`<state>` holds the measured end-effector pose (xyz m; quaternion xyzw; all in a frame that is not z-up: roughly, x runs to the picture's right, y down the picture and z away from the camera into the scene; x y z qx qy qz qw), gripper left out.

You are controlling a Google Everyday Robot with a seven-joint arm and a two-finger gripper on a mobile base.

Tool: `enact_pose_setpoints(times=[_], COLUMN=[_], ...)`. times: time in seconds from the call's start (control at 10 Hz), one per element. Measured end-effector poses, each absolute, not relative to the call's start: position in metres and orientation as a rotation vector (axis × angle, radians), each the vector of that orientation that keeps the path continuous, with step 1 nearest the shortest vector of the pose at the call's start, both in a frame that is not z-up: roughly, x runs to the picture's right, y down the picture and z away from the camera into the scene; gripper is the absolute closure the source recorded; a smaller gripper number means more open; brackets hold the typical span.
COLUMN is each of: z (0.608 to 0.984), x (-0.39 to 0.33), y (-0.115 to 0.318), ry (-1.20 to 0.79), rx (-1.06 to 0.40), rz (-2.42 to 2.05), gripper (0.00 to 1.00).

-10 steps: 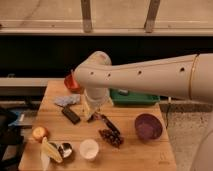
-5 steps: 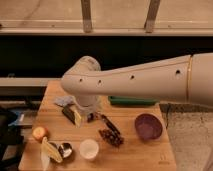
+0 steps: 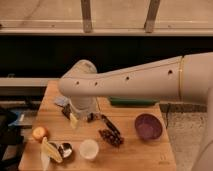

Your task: Place banana in purple bowl

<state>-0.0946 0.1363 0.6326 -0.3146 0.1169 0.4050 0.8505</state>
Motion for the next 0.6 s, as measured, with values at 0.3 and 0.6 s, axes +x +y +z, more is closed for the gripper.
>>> enact_pose_setpoints(times=[0.3, 0.6], z=[0.632, 0.621], x=[-0.17, -0.236], y=[0.161, 0.198], ry=[0.164, 0.08], rx=[-0.722, -0.783], rz=[0.749, 0.608], gripper=[0.24, 0.24])
